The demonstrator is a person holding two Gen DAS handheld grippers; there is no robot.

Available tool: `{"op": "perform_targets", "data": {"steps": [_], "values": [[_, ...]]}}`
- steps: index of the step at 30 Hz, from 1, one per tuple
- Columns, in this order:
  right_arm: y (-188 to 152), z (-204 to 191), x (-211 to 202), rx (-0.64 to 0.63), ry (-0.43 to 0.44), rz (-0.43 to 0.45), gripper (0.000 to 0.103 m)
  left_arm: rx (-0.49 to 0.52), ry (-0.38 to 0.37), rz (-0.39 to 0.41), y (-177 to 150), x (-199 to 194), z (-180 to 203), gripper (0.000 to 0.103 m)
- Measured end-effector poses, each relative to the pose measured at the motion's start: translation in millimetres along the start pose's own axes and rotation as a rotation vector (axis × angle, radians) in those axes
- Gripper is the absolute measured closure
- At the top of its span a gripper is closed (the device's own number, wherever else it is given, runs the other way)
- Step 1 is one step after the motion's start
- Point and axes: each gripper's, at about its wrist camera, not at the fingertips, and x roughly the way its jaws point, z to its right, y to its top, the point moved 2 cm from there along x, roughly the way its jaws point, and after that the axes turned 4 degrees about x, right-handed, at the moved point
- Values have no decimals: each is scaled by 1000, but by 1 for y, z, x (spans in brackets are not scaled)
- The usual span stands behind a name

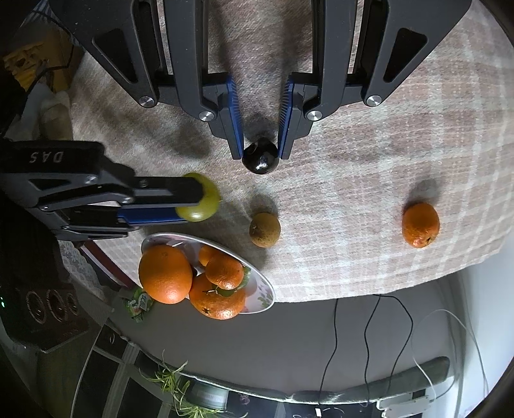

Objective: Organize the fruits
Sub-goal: 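Carry the dark plum with the left gripper while the right gripper carries the green plum to the plate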

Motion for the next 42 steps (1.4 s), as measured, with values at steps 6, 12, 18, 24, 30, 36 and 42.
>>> {"op": "perform_targets", "data": {"steps": [6,12,18,24,30,36,42], "values": [[-2,9,-22,8,-12,33,73,2,4,15,6,-6,0,83],[0,25,-46,25,-31,76,73,0,8,37,20,-11,-1,83],[3,45,-63,43,-58,107,73,13,6,49,35,-8,1,83],[6,62,-79,62,-81,137,73,26,5,63,53,-5,3,83],[8,82,-92,78,-111,158,73,32,1,73,70,2,4,83],[15,100,-102,88,-144,178,73,31,-5,77,86,11,3,83],[28,121,-108,111,-168,202,73,48,1,80,102,20,5,83]]}}
